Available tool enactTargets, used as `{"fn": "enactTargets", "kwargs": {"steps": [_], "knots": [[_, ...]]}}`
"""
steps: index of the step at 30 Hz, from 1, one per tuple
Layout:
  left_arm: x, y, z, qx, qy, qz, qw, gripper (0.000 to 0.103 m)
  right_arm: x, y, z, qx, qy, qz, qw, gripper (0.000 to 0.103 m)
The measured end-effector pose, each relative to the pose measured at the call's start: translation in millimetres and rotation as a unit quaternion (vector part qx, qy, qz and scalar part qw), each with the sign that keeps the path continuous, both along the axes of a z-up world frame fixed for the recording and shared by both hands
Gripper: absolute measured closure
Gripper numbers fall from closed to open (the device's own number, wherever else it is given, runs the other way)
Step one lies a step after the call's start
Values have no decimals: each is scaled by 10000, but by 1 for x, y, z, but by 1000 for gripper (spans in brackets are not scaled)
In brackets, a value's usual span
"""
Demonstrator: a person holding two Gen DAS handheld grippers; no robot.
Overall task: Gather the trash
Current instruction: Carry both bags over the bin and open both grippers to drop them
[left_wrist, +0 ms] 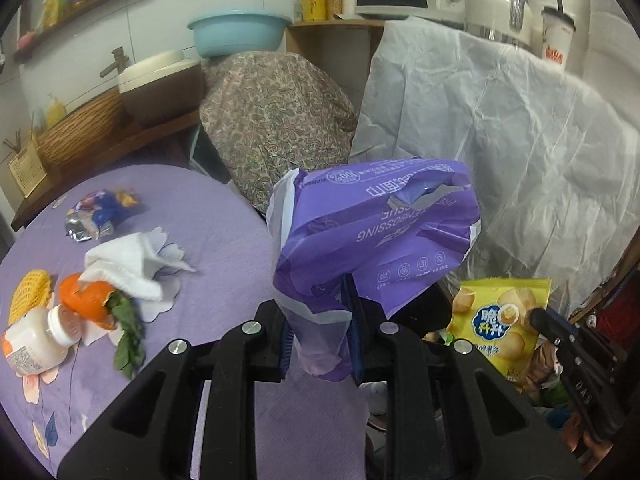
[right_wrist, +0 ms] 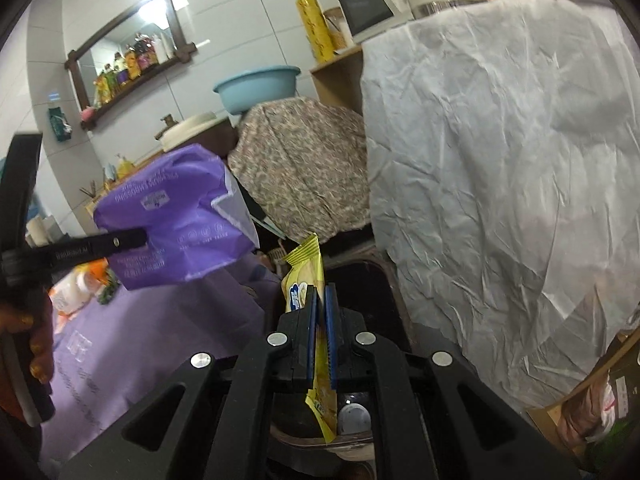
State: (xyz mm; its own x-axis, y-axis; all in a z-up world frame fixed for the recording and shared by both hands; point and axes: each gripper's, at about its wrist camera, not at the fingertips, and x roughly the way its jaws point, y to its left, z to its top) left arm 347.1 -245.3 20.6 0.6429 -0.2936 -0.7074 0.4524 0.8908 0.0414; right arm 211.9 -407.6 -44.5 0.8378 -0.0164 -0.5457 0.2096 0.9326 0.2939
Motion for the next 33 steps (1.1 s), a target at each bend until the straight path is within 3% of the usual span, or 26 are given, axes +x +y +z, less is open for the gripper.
{"fn": "enactTargets", "kwargs": {"steps": [7, 16, 17, 18, 20, 27, 30, 31, 32, 33], "knots": [[12, -60, -24, 732, 23, -308, 9968, 80, 13, -2, -29, 4, 250, 33, 9997, 97], [23, -97, -68, 1204, 415, -394, 9911, 80, 30, 1, -75, -144, 751, -23, 9971, 94], [24, -99, -74, 1245, 462, -404, 9903, 80, 30, 1, -81, -104, 785, -29, 9969, 87], [24, -101, -78, 1271, 503, -405, 9898, 80, 30, 0, -85, -69, 820, -67, 9966, 71], [25, -106, -87, 1360, 581, -426, 9881, 80, 25, -2, -89, 48, 786, -180, 9967, 50], [29, -123, -116, 1626, 880, -471, 9816, 80, 5, -13, -96, 283, 797, -458, 9954, 49], [29, -128, -127, 1759, 978, -462, 9784, 61, -4, -19, -95, 313, 782, -542, 9950, 49], [29, -129, -129, 1783, 982, -461, 9780, 43, -7, -20, -94, 330, 774, -570, 9948, 49], [27, -131, -128, 1783, 909, -449, 9787, 32, -8, -22, -94, 350, 771, -597, 9946, 49], [25, -132, -126, 1746, 832, -459, 9800, 29, -11, -24, -93, 373, 772, -639, 9943, 49]]}}
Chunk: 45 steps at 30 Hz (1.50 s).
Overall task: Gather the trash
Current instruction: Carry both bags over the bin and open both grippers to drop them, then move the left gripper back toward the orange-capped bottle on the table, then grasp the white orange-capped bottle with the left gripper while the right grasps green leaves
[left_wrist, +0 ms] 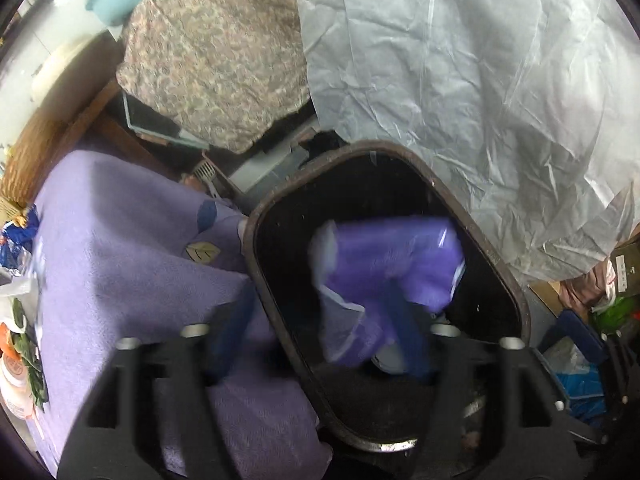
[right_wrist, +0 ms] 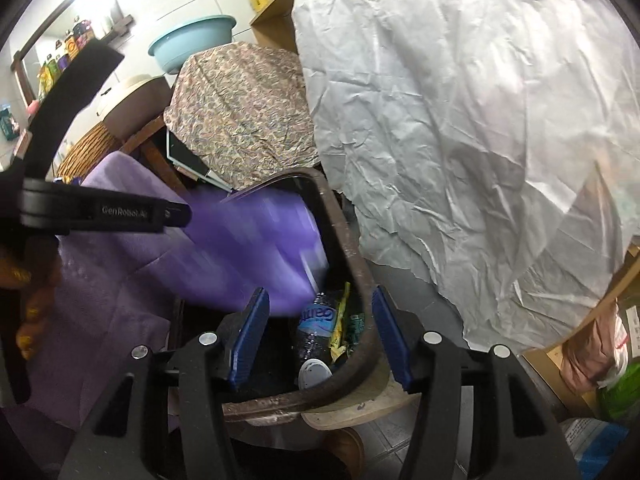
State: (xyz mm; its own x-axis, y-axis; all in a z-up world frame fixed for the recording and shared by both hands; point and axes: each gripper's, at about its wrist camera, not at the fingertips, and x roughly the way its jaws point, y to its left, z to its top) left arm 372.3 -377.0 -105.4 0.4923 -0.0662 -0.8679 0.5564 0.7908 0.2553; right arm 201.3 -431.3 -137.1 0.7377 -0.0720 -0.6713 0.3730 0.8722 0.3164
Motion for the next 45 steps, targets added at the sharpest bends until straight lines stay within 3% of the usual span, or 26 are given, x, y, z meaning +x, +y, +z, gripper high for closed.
{"fn": "enactTargets", "kwargs": {"steps": [5, 13, 20, 25, 32, 37, 42, 45], "knots": [[-5, 3, 15, -258, -96, -46, 9996, 27, -6, -4, 5, 39, -52, -40, 10000, 49], [-24, 41, 66, -1168, -279, -41, 9928, 17, -8, -1, 15, 88, -55, 71, 9999, 47], [-45, 120, 91, -1838, -181, 188, 9826, 15, 1, 28, 40, 119, -247, 569, 9980, 47], [-59, 192, 109, -2141, -399, 617, 9740, 14, 11, 64, 65, 42, -422, 1124, 9928, 47], [-76, 311, 127, -2218, -1114, 1029, 9632, 11, 33, 123, 94, -232, -389, 1956, 9796, 47], [-72, 387, 135, -1956, -1783, 354, 9637, 8, 40, 160, 107, -394, -471, 2525, 9656, 47], [-34, 434, 140, -1378, -1671, -235, 9760, 7, 41, 185, 116, -559, -448, 2785, 9578, 47], [-10, 451, 144, -1432, -1409, -643, 9775, 7, 40, 197, 119, -619, -412, 2808, 9569, 46]]}}
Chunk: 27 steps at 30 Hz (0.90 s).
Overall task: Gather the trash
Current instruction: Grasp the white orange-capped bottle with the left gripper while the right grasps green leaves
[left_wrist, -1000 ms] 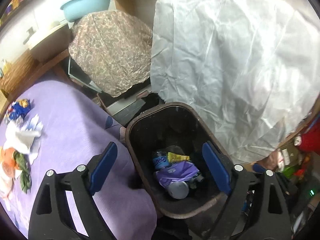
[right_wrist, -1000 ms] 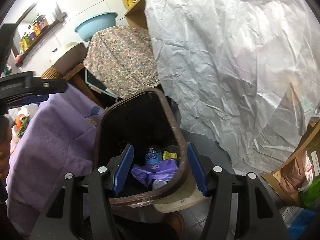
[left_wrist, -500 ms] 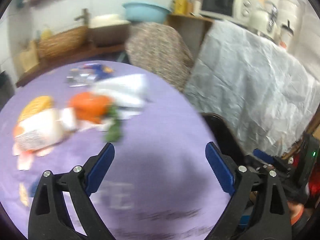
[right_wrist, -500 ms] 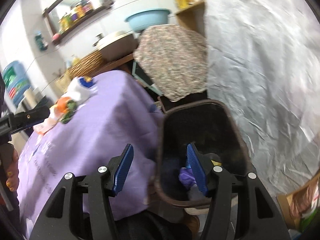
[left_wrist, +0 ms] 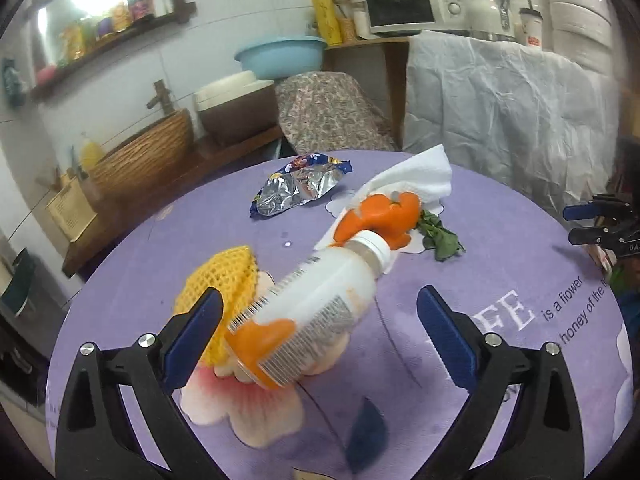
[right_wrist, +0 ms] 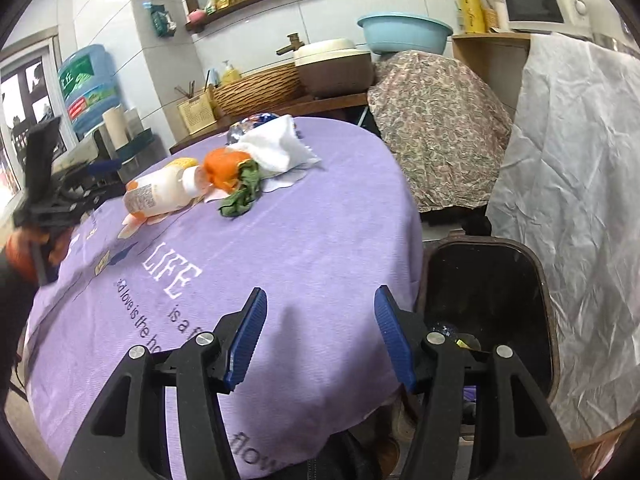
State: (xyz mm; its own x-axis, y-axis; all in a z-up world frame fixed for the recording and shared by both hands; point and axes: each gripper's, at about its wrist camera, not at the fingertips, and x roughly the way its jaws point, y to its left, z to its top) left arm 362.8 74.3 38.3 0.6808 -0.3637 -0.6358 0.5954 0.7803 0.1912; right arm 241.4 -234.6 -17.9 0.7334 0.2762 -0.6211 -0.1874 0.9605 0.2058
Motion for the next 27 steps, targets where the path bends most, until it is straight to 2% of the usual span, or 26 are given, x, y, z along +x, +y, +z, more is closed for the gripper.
{"fn": "enactTargets", "kwargs": {"steps": [4, 7, 14, 15, 17, 20, 22, 27], "knots": [[23, 4, -12, 374, 429, -558, 9968, 7, 0, 6, 2, -20, 85, -43, 10000, 46], [39, 6, -24, 464, 798, -746, 9929, 7, 2, 8, 6, -9, 99, -87, 9999, 46], [46, 0, -41, 591, 951, -919, 9895, 8, 13, 18, 12, -16, 104, -36, 9999, 46], [45, -1, -44, 640, 938, -916, 9893, 10, 16, 22, 13, -54, 96, 17, 9999, 46], [42, -2, -47, 656, 891, -874, 9900, 25, 20, 29, 16, -77, 79, 130, 9999, 46], [36, -2, -48, 555, 897, -815, 9911, 33, 31, 39, 22, -30, 85, 293, 9995, 46], [32, -4, -50, 582, 883, -786, 9913, 37, 45, 56, 26, -78, 111, 550, 9984, 46], [23, -4, -50, 505, 875, -502, 9936, 41, 66, 78, 27, -139, 275, 695, 9971, 46]]}}
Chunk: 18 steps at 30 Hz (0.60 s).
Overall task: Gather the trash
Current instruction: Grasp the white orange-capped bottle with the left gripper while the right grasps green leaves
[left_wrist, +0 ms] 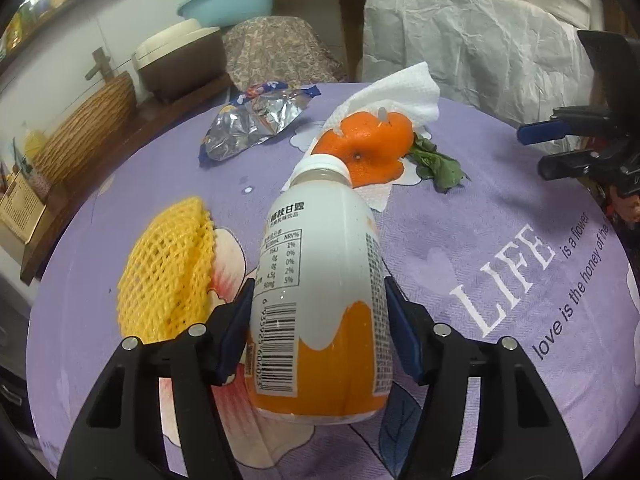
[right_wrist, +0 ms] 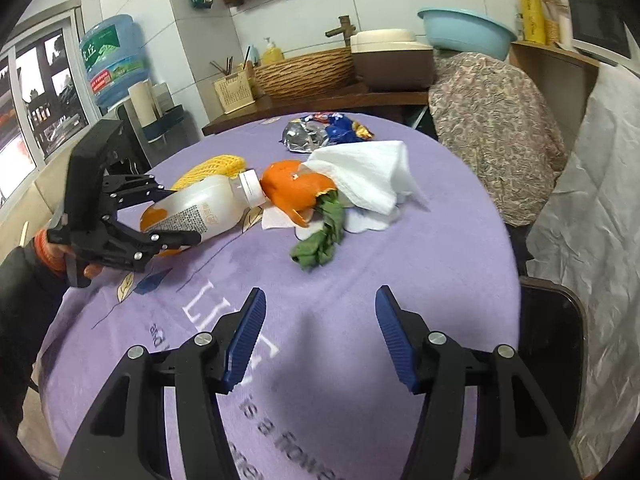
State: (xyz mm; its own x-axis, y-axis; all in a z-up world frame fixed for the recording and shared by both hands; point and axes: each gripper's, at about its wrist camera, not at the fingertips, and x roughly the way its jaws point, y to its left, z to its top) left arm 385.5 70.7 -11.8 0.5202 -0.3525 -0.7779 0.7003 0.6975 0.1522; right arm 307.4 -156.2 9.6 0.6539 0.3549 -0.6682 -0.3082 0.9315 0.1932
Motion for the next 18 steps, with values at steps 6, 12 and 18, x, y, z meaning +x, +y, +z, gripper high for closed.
{"fn": "enactTargets", "kwargs": {"steps": [6, 12, 18], "knots": [[-7, 9, 0, -242, 79, 436, 9987, 41, 41, 21, -7, -130, 420, -80, 9990, 53], [-23, 15, 1, -497, 36, 757, 9959, 41, 63, 32, -19, -206, 690, -379, 9967, 61], [-39, 14, 1, -760, 20, 972, 9924, 41, 60, 39, -25, -411, 550, -441, 9967, 86]]}}
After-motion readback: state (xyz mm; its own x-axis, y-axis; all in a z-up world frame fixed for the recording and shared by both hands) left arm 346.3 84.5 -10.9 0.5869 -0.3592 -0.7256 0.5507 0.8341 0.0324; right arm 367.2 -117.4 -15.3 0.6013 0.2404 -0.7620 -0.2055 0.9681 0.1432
